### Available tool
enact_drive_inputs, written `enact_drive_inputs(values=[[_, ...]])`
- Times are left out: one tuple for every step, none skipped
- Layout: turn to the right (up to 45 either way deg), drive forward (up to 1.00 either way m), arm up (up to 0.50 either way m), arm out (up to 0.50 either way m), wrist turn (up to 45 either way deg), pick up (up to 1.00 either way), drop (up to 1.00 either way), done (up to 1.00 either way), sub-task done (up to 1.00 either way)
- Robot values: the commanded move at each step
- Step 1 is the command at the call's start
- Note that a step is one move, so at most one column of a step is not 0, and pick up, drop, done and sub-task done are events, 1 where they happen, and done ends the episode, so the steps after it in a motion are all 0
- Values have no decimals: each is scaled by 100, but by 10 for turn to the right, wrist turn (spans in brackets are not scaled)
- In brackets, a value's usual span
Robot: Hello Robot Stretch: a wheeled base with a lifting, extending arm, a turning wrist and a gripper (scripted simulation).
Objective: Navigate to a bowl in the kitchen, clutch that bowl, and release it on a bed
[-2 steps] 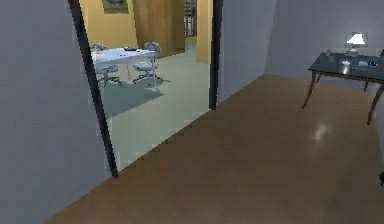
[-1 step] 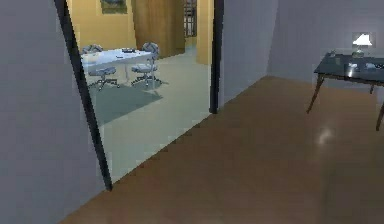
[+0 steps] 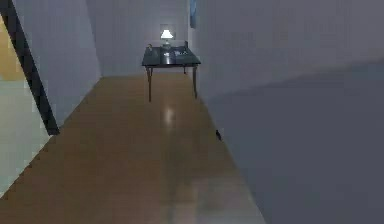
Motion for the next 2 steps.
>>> enact_drive_inputs(values=[[450,0,0,0,0,0,0,0,0],[450,0,0,0,0,0,0,0,0]])
